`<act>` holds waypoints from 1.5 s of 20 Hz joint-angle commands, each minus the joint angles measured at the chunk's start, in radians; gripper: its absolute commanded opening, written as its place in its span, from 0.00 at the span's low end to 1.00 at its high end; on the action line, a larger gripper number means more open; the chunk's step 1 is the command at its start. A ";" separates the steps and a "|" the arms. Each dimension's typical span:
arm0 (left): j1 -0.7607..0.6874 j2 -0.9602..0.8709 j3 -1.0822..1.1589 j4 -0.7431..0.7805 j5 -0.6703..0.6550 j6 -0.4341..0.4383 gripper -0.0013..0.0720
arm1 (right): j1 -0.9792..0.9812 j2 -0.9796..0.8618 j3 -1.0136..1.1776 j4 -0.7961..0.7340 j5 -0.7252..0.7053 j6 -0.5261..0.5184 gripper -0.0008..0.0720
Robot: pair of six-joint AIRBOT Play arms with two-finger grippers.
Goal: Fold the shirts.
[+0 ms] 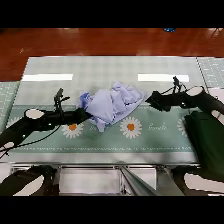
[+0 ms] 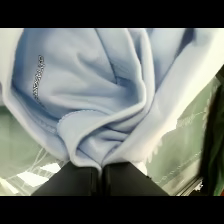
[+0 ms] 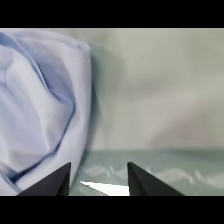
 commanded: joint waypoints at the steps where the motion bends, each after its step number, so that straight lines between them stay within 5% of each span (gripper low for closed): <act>1: 0.036 -0.001 0.019 -0.002 -0.046 0.013 0.05 | 0.060 -0.161 0.148 0.030 0.028 -0.016 0.57; 5: 0.036 -0.001 0.019 -0.002 -0.047 0.013 0.05 | 0.093 -0.291 0.293 0.026 0.101 0.008 0.56; 9: 0.039 -0.001 0.020 -0.002 -0.046 0.013 0.05 | 0.094 -0.306 0.358 0.023 0.135 -0.046 0.04; 14: 0.153 0.026 0.185 -0.003 -0.096 0.013 0.04 | 0.087 -0.201 0.525 -0.168 0.282 -0.010 0.04; 21: 0.327 0.100 0.864 -0.003 -0.188 0.011 0.04 | 0.087 0.206 0.945 -0.420 0.290 0.037 0.04; 26: 0.475 0.205 1.263 -0.002 -0.256 0.008 0.04 | 0.087 0.533 1.014 -0.530 0.329 0.046 0.04; 30: 0.585 0.347 1.341 0.189 -0.282 -0.061 0.04 | 0.087 0.724 1.012 -0.626 0.531 0.112 0.04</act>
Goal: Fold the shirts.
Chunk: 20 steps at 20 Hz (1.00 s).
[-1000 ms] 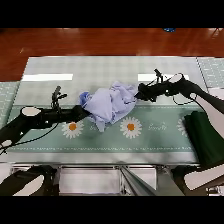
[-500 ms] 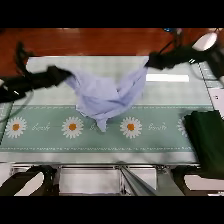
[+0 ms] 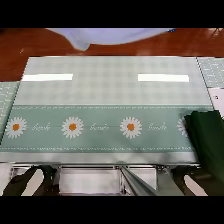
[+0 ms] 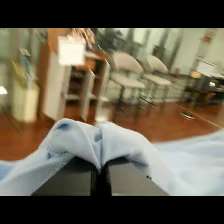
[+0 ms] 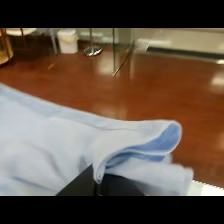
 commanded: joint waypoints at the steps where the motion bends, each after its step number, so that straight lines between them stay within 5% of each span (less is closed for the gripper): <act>1: 0.056 0.118 0.083 0.232 -0.042 -0.067 0.04 | 0.000 0.172 0.006 -0.113 0.213 0.061 0.04; 4: -0.042 0.207 0.026 0.537 -0.134 -0.177 0.04 | 0.000 0.286 -0.097 -0.169 0.377 0.121 0.04; 8: -0.175 0.277 -0.225 0.739 -0.202 -0.269 0.05 | 0.000 0.452 -0.455 -0.129 0.387 0.230 0.04; 14: -0.192 0.130 -0.721 0.612 -0.163 -0.293 0.05 | 0.000 0.458 -1.032 0.008 0.130 0.258 0.04; 20: -0.192 -0.270 -0.787 0.363 0.047 -0.150 0.04 | 0.000 0.072 -1.167 0.029 -0.278 0.201 0.04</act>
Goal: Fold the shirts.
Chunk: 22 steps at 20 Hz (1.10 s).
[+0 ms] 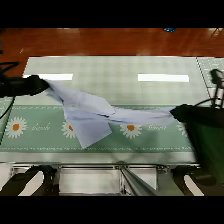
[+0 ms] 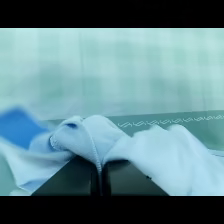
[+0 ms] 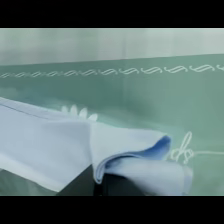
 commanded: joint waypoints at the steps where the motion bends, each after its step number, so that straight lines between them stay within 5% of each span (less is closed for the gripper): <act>1: -0.005 -0.228 -0.019 -0.163 0.149 0.072 0.04 | -0.001 -0.258 -0.048 0.022 -0.292 -0.038 0.04; 6: -0.032 -0.450 0.078 -0.182 0.204 0.071 0.09 | -0.001 -0.682 0.174 0.022 -0.367 -0.037 0.04; 7: -0.035 -0.472 0.092 -0.182 0.196 0.063 0.31 | -0.001 -0.737 0.226 0.021 -0.359 -0.023 0.19; 8: -0.033 -0.489 0.111 -0.181 0.181 0.062 0.72 | -0.010 -0.782 0.285 0.033 -0.334 -0.020 0.56; 15: 0.315 -0.478 0.319 -0.122 -0.159 0.014 0.71 | -0.393 -0.671 0.506 -0.044 0.064 -0.112 0.57; 18: 0.441 -0.423 0.184 -0.069 -0.223 0.014 0.71 | -0.546 -0.531 0.311 -0.087 0.038 -0.125 0.57; 22: 0.455 -0.389 -0.115 -0.073 -0.233 0.060 0.71 | -0.599 -0.382 -0.068 0.087 -0.113 -0.215 0.57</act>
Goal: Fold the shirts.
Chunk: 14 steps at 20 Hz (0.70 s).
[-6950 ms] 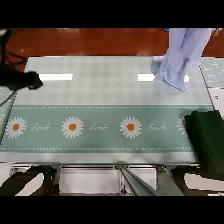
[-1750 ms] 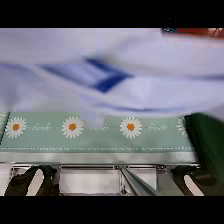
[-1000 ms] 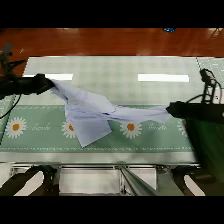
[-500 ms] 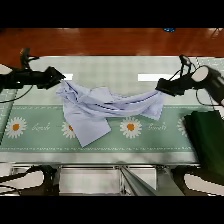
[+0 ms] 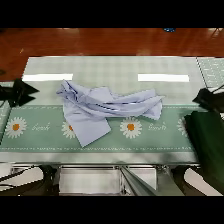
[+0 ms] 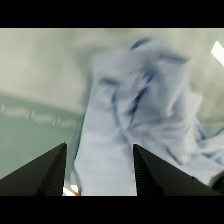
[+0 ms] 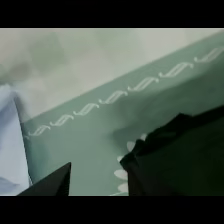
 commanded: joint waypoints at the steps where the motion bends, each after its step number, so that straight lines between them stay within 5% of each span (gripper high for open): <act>1: 0.035 0.022 -0.202 -0.002 -0.034 0.049 0.71 | -0.058 0.107 -0.256 0.136 -0.082 -0.087 0.57; 6: -0.044 0.017 -0.344 -0.029 0.048 0.089 0.71 | -0.058 0.107 -0.324 0.240 -0.079 -0.159 0.57; 14: -0.356 -0.018 -0.345 -0.137 0.303 0.018 0.71 | -0.055 0.107 -0.324 0.239 -0.071 -0.159 0.57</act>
